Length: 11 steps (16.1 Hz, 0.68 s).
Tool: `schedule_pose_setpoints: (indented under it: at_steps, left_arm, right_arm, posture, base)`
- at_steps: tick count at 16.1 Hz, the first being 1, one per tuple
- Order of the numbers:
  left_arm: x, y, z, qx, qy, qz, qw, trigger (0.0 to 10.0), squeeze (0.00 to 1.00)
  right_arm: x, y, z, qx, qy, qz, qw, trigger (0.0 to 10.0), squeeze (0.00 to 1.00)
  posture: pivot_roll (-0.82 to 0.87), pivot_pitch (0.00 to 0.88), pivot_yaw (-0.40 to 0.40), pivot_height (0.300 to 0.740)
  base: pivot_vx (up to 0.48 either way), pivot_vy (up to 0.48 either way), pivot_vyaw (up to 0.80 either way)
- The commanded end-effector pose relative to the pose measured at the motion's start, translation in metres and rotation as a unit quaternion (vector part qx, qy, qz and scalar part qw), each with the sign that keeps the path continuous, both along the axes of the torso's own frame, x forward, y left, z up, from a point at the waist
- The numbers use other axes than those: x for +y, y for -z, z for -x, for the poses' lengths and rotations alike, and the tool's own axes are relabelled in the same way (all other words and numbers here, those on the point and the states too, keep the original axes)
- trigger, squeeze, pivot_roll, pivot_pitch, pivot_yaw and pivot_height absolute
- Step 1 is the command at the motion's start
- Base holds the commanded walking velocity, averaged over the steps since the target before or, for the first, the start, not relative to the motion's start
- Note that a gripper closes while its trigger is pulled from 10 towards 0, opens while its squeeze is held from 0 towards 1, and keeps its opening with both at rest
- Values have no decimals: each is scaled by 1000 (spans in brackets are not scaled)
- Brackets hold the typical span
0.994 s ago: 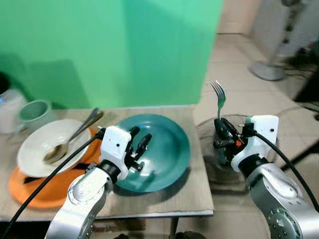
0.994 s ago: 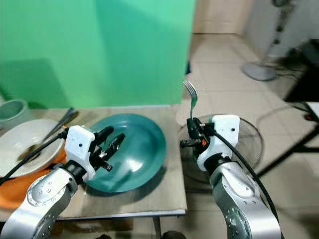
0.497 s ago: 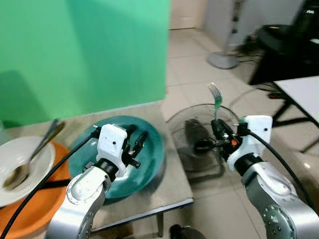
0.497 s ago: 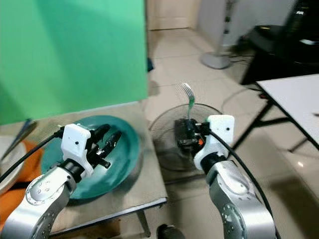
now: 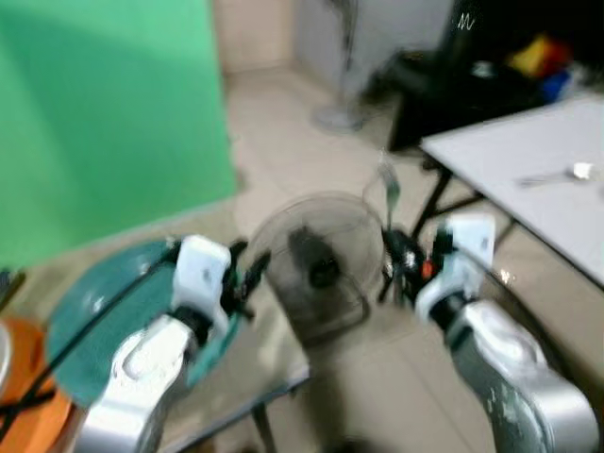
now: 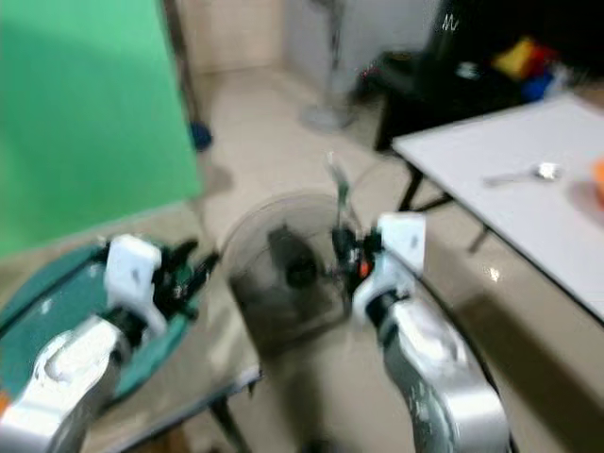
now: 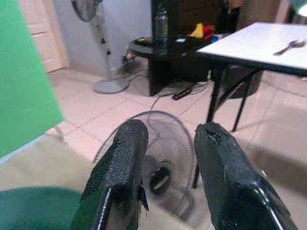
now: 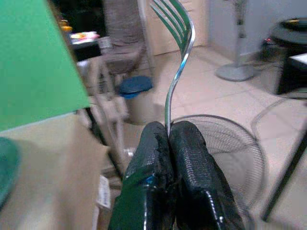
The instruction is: Setting the table
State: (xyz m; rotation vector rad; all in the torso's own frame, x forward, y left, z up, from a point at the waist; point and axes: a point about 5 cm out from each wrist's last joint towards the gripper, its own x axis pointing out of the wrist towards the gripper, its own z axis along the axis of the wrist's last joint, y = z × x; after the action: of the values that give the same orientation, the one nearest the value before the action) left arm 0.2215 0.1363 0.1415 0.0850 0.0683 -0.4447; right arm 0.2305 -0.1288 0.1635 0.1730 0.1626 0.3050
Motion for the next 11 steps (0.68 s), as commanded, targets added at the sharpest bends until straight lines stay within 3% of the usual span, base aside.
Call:
schedule_pose_setpoints:
  at_steps: [1, 4, 9, 11]
  left_arm:
    - [-2, -1, 2, -3, 8, 3, 1000, 10000, 0]
    - [-2, -2, -1, -5, 8, -3, 1000, 10000, 0]
    - [2, -3, -5, -11, -2, -5, 1000, 10000, 0]
    - [7, -4, -14, -12, -36, -6, 999, 10000, 0]
  right_arm:
    - [-2, -1, 0, 1, -3, 2, 1000, 10000, 0]
    - [-1, 2, 0, 8, -1, -3, 1000, 10000, 0]
    - [-5, 6, 2, 17, 27, -5, 999, 10000, 0]
    - [-7, 6, 1, 14, 40, -3, 999, 10000, 0]
  posture:
    - [162, 0, 5, 727]
    - [162, 0, 7, 727]
    - [153, 0, 17, 727]
    - [145, 0, 26, 727]
  base:
    - [0, 0, 0]
    - [0, 0, 0]
    - [0, -300, 0]
    - [0, 0, 0]
